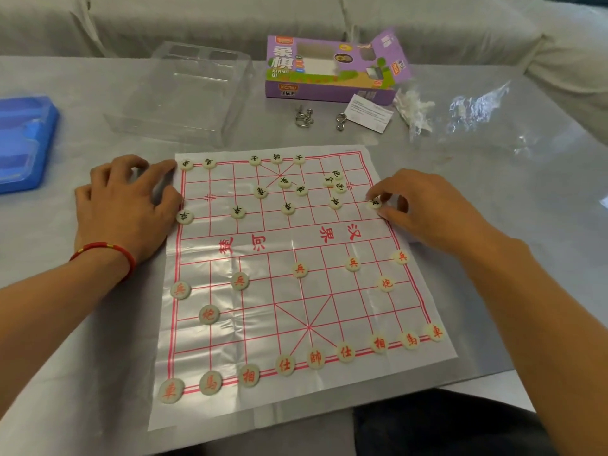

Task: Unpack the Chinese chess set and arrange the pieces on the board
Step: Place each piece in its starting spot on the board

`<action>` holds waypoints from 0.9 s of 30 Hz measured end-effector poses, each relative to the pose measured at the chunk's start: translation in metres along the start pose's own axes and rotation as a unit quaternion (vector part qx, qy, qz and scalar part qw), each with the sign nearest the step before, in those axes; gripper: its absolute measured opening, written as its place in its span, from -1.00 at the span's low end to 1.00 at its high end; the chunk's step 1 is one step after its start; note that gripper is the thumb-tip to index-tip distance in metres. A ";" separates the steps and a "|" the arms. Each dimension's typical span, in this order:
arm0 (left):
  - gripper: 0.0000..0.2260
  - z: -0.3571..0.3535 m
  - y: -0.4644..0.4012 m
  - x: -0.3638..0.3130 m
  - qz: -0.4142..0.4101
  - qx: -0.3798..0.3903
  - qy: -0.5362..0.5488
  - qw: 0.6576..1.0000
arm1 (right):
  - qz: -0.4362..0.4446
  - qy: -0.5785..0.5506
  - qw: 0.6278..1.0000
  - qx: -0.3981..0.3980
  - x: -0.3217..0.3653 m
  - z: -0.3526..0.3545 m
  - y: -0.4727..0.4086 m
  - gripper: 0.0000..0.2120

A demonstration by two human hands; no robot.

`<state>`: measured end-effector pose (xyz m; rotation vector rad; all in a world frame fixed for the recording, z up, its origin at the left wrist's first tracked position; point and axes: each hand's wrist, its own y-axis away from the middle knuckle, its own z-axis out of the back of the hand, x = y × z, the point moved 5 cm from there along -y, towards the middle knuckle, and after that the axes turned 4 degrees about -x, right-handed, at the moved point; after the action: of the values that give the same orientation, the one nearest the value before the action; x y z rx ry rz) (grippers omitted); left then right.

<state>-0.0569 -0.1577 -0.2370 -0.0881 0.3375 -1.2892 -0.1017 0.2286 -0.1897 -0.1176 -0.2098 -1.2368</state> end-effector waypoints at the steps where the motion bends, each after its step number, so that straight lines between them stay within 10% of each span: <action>1: -0.57 0.000 0.000 0.000 0.001 0.001 0.002 1.000 | 0.001 0.004 1.000 -0.004 0.000 0.000 -0.001 -0.72; 27: -0.56 -0.001 0.000 0.000 0.005 0.004 0.002 1.000 | -0.031 -0.049 0.998 -0.018 -0.010 0.003 -0.005 -0.66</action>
<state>-0.0575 -0.1573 -0.2377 -0.0764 0.3351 -1.2803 -0.1099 0.2368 -0.1895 -0.2041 -0.2783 -1.2987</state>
